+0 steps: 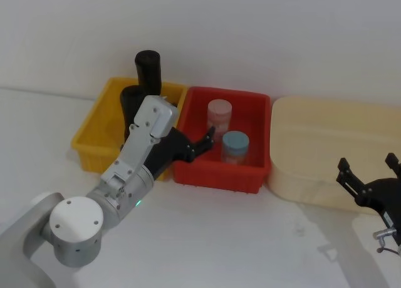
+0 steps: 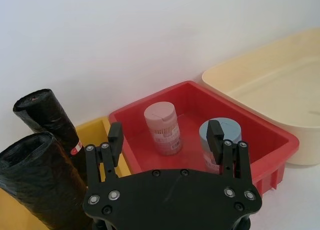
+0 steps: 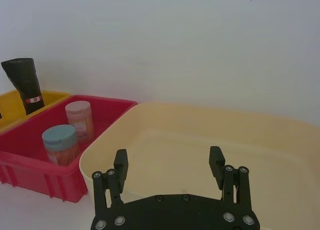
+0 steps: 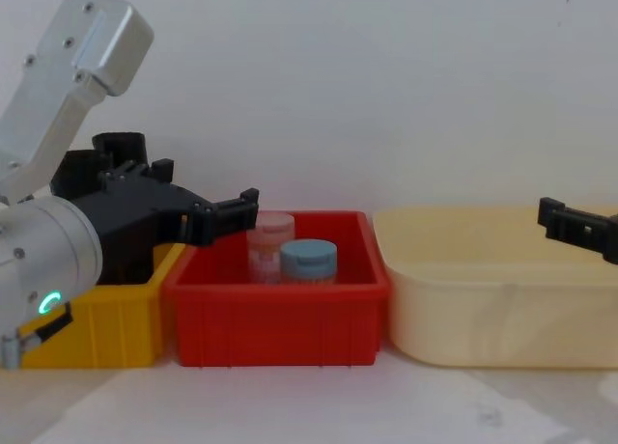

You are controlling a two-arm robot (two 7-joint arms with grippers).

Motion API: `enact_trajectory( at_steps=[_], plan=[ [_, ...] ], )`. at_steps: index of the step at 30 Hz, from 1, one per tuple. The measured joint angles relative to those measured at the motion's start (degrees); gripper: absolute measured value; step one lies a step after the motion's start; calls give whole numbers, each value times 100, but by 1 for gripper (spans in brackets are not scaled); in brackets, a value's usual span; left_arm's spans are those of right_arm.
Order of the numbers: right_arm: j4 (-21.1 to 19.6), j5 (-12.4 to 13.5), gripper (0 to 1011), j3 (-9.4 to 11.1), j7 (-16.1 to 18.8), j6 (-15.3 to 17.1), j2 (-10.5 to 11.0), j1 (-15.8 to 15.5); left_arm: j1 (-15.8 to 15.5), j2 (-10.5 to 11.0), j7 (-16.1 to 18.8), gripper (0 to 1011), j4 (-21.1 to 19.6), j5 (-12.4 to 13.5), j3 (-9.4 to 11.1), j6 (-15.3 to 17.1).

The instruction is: Pick up the garbage bag with the one hand and transfer it to the other hand.

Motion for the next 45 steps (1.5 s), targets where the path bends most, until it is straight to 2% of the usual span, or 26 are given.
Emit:
enact_trajectory(
  at_steps=[17,25,29,35,36,42,43,45],
  plan=[
    [11,0,1001,1,5,8,-4,17,-14,-4,-5,1001,0,3,1,7],
    [172,129,1001,8,228,237,-7,285,-156,28,-192,1001,-84,-32,-5,192],
    [274,244,1001,1,408,402,-3,488,-192,119,-335,1001,-260,-137,-87,373],
    [481,510,1001,-76,801,810,-15,978,-76,385,-551,1001,-722,-391,-385,653],
    [481,510,1001,-76,801,810,-15,978,-33,440,-575,1001,-802,-431,-454,681],
    [731,732,1001,-254,1122,1277,-113,1585,333,781,-714,1001,-1272,-761,-1021,866],
    [755,751,1001,-274,1150,1322,-128,1643,436,858,-738,1001,-1365,-849,-1179,903],
    [815,785,1001,-316,1199,1409,-158,1766,544,932,-761,1001,-1449,-932,-1345,935]
  ],
)
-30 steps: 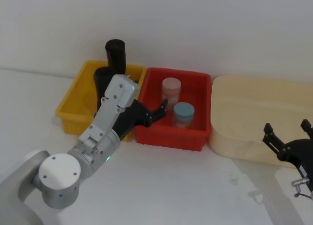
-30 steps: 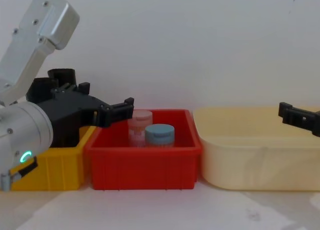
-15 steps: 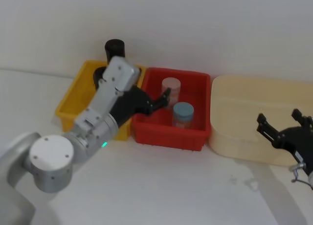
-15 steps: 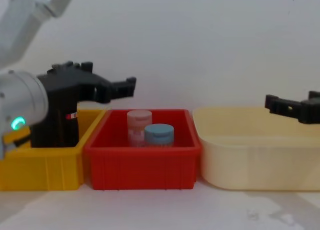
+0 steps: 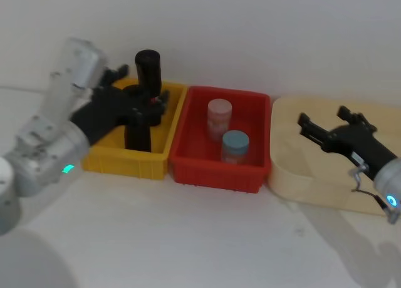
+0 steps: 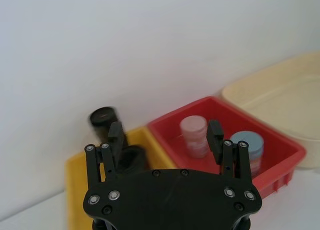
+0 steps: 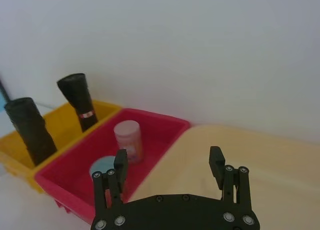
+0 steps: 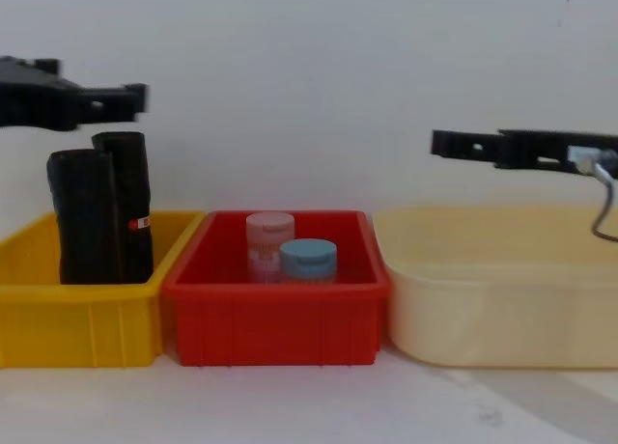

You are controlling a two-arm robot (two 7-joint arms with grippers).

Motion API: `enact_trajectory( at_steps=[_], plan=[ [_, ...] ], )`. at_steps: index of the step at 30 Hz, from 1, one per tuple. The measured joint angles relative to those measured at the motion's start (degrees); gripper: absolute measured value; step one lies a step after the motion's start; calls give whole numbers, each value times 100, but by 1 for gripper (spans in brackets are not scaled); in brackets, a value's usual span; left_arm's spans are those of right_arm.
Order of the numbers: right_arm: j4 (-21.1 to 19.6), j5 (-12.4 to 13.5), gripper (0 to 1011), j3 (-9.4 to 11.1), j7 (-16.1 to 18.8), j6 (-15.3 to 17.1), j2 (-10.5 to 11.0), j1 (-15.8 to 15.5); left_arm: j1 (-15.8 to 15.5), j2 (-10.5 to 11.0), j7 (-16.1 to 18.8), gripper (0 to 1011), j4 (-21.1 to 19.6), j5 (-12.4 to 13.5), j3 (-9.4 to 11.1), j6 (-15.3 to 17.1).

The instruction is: Pick up the garbage bag with the one hand and transfer it to the other hand.

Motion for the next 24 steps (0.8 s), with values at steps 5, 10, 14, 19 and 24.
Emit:
enact_trajectory(
  at_steps=[5,10,14,19,24],
  plan=[
    [225,94,1001,-179,146,278,-120,405,335,208,-85,1001,-175,-293,-536,115],
    [406,132,1001,-314,223,437,-207,677,562,326,-171,1001,-193,-502,-910,178],
    [587,143,1001,-441,273,536,-278,865,670,395,-263,1001,-101,-647,-1118,216],
    [760,144,1001,-565,304,589,-334,1017,688,435,-410,1001,93,-746,-1206,224],
    [850,139,1001,-642,306,593,-361,1096,617,449,-590,1001,321,-801,-1192,202]
  ],
)
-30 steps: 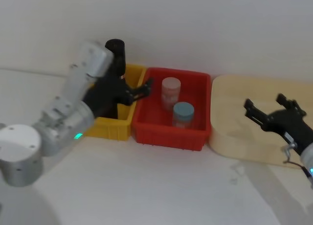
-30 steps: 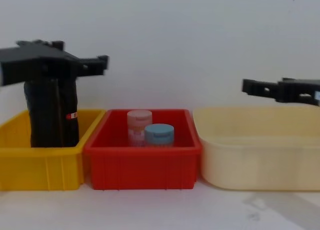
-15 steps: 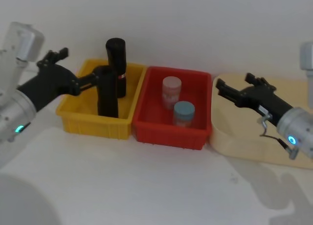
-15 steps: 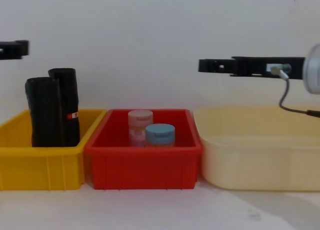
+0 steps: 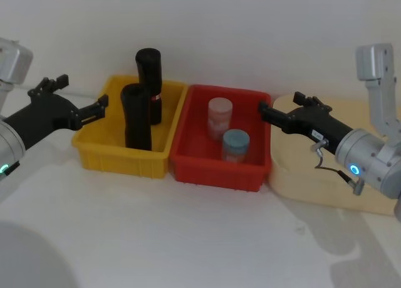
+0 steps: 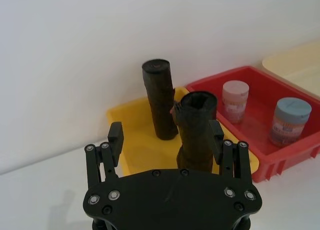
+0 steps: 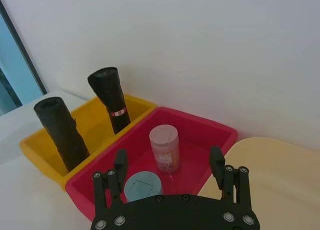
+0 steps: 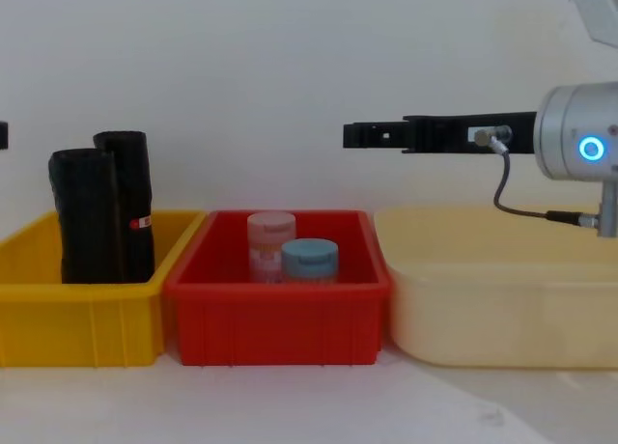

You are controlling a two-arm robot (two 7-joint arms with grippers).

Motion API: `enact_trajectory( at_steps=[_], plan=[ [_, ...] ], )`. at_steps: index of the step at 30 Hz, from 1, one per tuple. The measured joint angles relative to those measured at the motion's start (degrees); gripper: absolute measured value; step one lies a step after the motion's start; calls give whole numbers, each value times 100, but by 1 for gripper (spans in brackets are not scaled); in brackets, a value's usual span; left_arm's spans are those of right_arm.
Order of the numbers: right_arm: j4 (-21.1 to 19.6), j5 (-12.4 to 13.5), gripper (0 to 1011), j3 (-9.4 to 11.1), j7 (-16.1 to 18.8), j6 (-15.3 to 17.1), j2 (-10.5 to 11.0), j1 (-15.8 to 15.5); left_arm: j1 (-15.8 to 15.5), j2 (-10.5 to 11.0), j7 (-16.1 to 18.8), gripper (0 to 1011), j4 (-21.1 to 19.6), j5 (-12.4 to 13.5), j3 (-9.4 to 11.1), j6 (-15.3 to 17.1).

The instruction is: Pick up the garbage bag with the one hand and transfer it to the other hand.

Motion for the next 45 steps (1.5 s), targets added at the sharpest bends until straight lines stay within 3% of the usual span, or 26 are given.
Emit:
enact_trajectory(
  at_steps=[23,32,45],
  plan=[
    [184,0,1001,-171,-42,-204,-7,106,-969,-156,-1122,1001,1585,-314,643,-324],
    [196,58,1001,-206,5,-290,10,130,-1294,-251,-1515,1001,1991,-450,828,-489],
    [157,145,1001,-265,100,-385,61,137,-1720,-459,-1671,1001,2375,-488,1101,-650]
  ],
)
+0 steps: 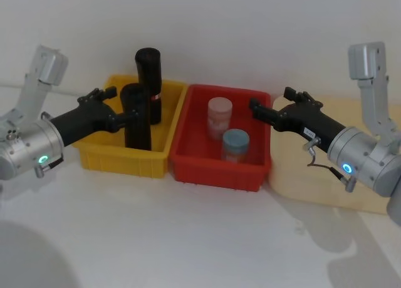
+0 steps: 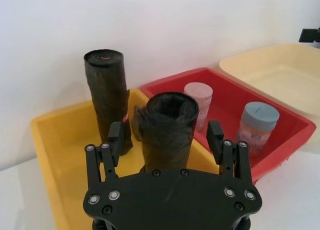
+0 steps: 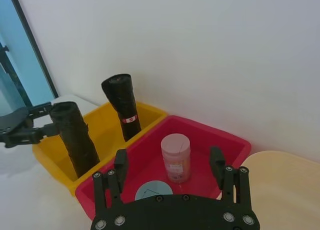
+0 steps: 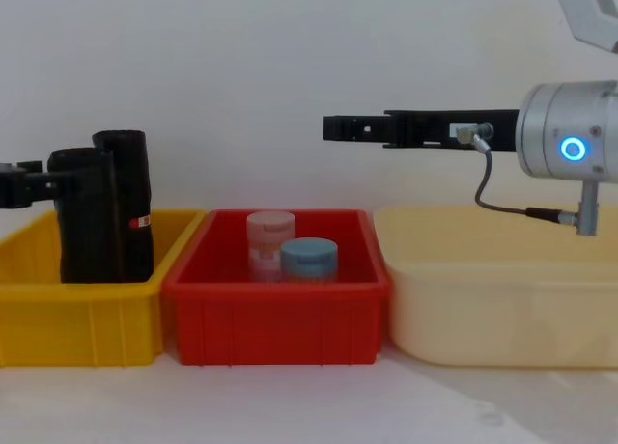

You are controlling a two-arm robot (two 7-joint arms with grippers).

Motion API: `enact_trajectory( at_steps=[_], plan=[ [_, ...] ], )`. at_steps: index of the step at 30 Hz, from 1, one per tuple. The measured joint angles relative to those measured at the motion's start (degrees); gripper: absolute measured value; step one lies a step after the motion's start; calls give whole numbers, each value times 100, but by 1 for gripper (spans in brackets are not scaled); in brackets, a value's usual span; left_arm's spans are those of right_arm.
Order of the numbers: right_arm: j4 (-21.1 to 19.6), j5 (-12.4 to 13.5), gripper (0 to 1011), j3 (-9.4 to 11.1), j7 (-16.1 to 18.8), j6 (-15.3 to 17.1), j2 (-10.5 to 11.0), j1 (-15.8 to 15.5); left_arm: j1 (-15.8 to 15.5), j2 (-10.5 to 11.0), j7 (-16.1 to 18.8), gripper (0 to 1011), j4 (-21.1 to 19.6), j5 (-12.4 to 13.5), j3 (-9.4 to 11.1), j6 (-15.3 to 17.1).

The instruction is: Pick up the garbage bag with the one hand and transfer it to the other hand.

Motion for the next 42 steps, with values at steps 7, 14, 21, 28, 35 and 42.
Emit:
enact_trajectory(
  at_steps=[7,14,21,28,35,42],
  plan=[
    [-6,74,1001,4,38,-53,35,-13,-212,-108,7,1001,166,33,152,-1],
    [4,165,1001,38,81,-98,75,-24,-442,-209,80,1001,320,130,333,34],
    [37,233,1001,45,134,-106,141,-24,-566,-259,127,987,396,185,430,60],
    [113,265,1001,-1,186,-93,198,1,-640,-289,156,818,443,217,491,76],
    [202,295,1001,-72,249,-60,234,42,-683,-307,172,630,470,236,523,84],
    [315,293,1001,-208,342,1,233,141,-708,-317,181,465,486,247,544,89]
  ],
)
